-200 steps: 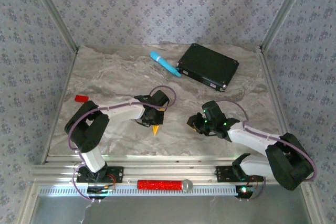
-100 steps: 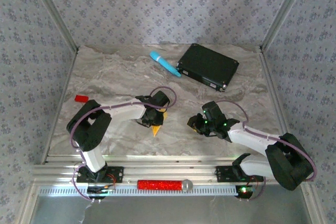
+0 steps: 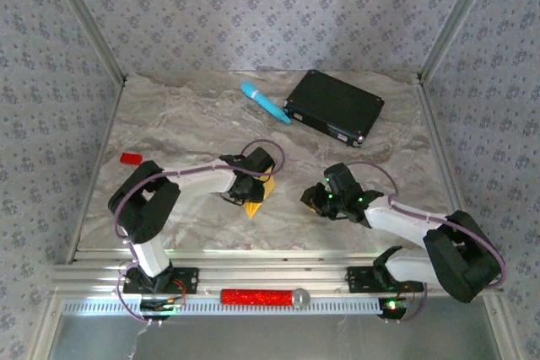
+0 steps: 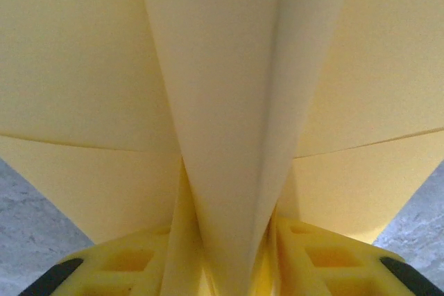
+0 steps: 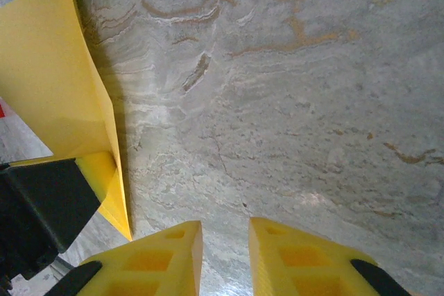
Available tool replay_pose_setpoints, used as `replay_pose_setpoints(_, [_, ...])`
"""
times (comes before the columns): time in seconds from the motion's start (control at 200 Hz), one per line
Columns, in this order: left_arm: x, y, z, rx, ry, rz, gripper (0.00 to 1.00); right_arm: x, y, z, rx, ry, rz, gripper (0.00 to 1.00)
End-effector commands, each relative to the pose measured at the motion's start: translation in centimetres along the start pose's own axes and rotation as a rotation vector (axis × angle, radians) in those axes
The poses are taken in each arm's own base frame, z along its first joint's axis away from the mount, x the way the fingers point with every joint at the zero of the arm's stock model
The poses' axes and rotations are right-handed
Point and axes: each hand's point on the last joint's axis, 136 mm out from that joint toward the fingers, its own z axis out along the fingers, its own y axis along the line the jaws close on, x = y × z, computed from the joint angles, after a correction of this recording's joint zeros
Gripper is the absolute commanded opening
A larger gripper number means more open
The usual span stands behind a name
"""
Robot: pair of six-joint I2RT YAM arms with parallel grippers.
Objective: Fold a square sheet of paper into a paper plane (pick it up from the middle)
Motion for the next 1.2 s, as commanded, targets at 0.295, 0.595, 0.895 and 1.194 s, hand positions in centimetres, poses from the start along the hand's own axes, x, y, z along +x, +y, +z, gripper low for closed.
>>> replay_pose_setpoints(0.295, [1.3, 1.6, -0.1, -0.099, 0.001, -0.057, 0.41, -0.2, -0.3, -0.4, 0.003, -0.012, -0.020, 0.27])
replay_pose_setpoints(0.595, [-0.4, 0.1, -3.5, -0.040, -0.089, -0.098, 0.47, -1.7, -1.2, -3.0, 0.030, -0.080, -0.043, 0.40])
replay_pose_setpoints(0.895, [-0.5, 1.1, -6.3, -0.014, -0.184, -0.116, 0.48, -5.7, -3.9, -8.7, 0.178, -0.280, -0.071, 0.60])
replay_pose_setpoints(1.194, [-1.5, 4.8, -11.3, -0.020, -0.384, -0.134, 0.53, -12.2, -6.5, -16.8, 0.473, -0.638, -0.189, 0.73])
